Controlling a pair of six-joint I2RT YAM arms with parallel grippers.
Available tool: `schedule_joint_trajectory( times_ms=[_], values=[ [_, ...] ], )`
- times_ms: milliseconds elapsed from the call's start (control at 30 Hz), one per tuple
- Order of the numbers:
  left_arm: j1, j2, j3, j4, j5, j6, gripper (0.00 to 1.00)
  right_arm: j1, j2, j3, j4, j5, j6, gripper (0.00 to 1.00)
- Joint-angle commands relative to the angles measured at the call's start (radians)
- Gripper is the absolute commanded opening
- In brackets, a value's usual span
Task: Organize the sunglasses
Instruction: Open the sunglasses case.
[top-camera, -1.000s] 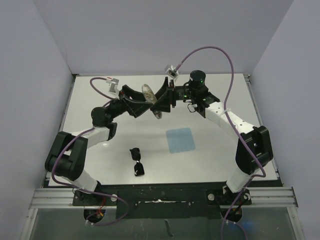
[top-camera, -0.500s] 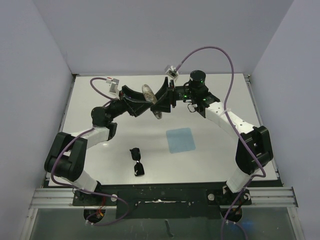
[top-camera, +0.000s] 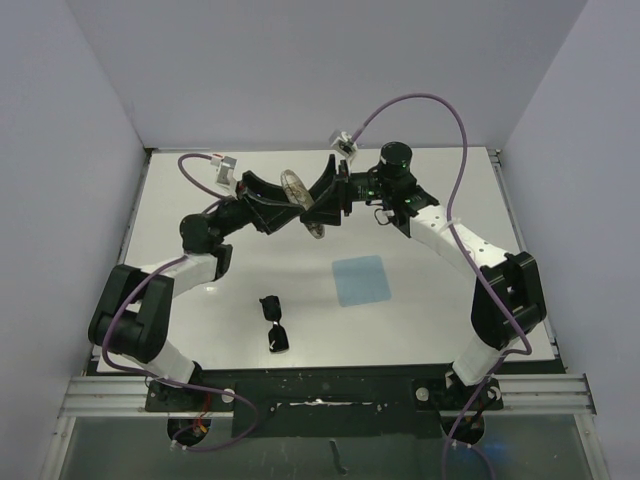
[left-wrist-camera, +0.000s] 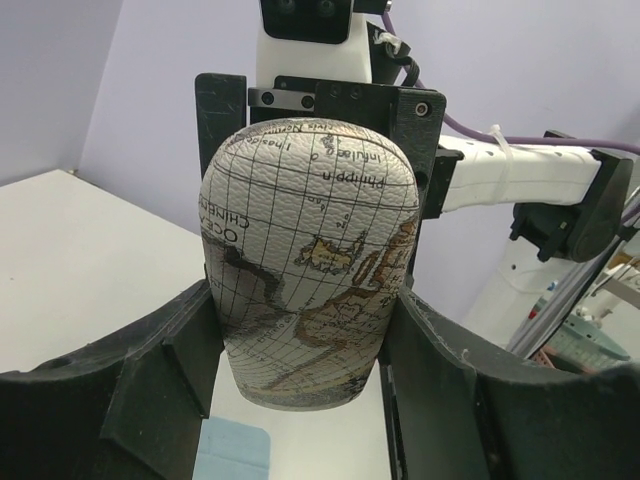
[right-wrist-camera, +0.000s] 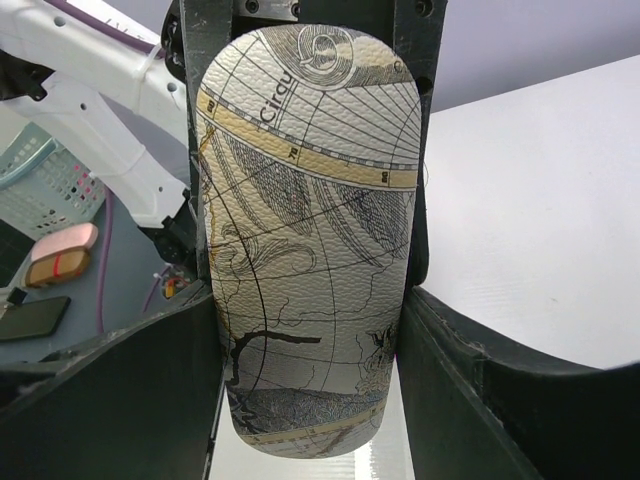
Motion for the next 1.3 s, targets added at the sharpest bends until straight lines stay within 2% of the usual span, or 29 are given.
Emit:
schedule_joint_trajectory(
  times_ms=[0,333,567,1267],
  values=[
    [0.019,0.010,0.026,0.283,0.094,-0.122,0.02,-0.021,-0.068,-0.023,0.199,-0.036,0.116,0.00],
    [0.019,0.011,0.037,0.284,0.129,-0.118,0.02,-0.060,-0.055,-0.083,0.577,-0.085,0.421,0.00],
    [0.019,0.015,0.033,0.265,0.135,-0.106,0.02,-0.081,-0.051,-0.090,0.760,-0.095,0.579,0.00],
    [-0.003,-0.025,0.017,-0.047,0.108,0.122,0.02,-0.099,-0.106,-0.099,0.853,-0.086,0.663,0.00]
  ],
)
